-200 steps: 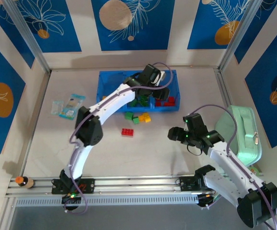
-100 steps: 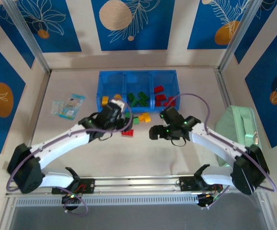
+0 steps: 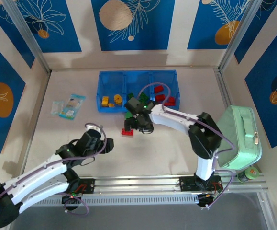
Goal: Sort the legos into containers by color
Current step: Pick up the lego from the center of the table.
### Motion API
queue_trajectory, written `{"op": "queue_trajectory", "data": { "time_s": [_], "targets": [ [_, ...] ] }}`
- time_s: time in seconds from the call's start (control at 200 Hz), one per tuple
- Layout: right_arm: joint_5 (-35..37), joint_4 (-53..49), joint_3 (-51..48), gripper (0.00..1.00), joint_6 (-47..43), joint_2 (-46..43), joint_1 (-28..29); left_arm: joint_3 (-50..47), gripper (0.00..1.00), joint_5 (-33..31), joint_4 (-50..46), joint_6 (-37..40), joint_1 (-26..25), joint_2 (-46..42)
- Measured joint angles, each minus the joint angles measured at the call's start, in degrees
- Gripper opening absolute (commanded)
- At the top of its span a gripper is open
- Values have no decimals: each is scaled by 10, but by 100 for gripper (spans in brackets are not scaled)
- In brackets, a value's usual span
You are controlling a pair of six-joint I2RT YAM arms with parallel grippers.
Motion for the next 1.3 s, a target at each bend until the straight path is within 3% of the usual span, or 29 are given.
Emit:
{"op": "queue_trajectory", "data": {
  "time_s": [0.09,0.32,0.615,0.775,0.855,1.026,1.301],
  "targets": [
    [9,-24,53,99,22,50,17,0,74,-8,-13,-8,0,-25],
    [14,-57,116,97,57,121,38,-7,74,-17,-28,-17,0,-44],
    [17,-61,134,78,77,175,38,-11,74,-20,-36,-21,0,-46],
    [28,-72,151,60,82,186,38,-12,74,-20,-37,-21,0,-46],
    [35,-72,152,54,78,186,38,-12,74,-20,-37,-21,0,-46],
    [71,-81,141,53,80,169,42,-13,73,-21,-36,-21,0,-46],
    [141,-119,103,54,60,8,18,-14,73,-19,-13,-19,0,-22]
  ]
}}
